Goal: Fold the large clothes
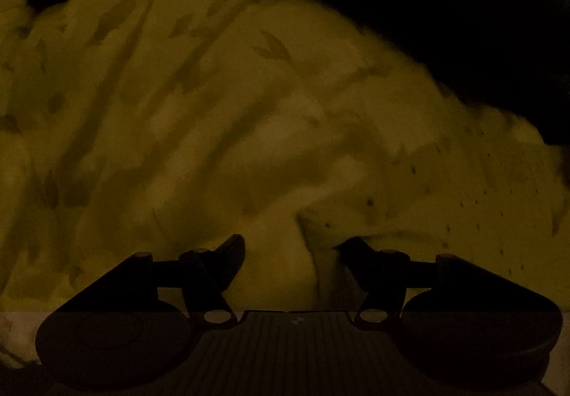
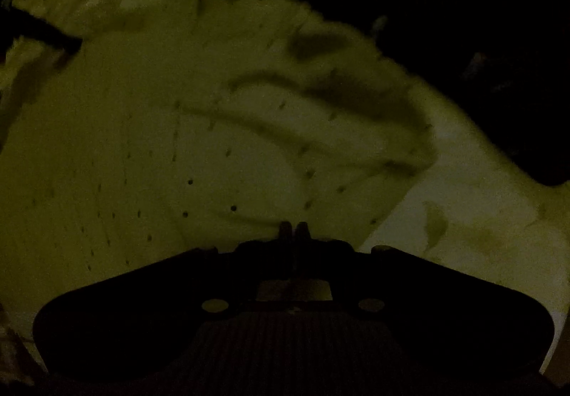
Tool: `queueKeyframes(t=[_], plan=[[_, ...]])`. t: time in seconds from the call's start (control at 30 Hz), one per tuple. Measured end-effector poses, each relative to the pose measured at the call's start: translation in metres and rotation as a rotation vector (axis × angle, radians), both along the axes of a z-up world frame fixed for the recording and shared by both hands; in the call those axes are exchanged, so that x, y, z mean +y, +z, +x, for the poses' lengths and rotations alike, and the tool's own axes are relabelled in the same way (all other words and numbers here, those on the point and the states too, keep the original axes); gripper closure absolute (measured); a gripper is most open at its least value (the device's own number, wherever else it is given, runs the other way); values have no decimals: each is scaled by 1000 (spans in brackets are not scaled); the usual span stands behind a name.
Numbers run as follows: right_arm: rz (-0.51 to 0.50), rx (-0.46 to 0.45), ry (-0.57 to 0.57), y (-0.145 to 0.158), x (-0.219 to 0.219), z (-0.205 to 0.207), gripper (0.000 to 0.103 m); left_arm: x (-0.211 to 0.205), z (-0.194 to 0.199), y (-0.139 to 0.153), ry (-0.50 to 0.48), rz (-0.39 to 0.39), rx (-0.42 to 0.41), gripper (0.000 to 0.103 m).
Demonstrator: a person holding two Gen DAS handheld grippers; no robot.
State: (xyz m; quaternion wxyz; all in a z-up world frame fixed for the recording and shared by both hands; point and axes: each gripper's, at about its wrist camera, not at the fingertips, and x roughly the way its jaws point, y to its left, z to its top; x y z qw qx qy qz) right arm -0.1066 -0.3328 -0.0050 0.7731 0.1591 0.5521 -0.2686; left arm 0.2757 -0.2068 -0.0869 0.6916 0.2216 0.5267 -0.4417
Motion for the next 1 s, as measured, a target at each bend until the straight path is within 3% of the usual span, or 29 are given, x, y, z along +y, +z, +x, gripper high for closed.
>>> queueKeyframes(t=[0.2,0.4,0.6,0.63,0.73,0.77,0.9,1.0], plan=[[-69,4,-120,1,-24,1,99,-10,12,-2,32,14,-23,0],[-92,122,-145,-29,-25,16,99,-3,18,-8,74,4,-9,0],[-254,104,-196,-16,-8,12,66,29,32,-1,149,-44,32,0],[-279,94,-205,-11,-4,10,57,34,32,0,156,-53,32,0],[-327,20,-244,5,13,-4,46,52,28,3,172,-86,21,0],[-335,-4,-256,10,20,-9,35,54,28,4,170,-90,18,0],[-333,-62,-279,24,40,-22,31,40,32,4,152,-80,9,0],[-316,-67,-275,25,52,-24,31,22,37,19,133,-105,-50,0]])
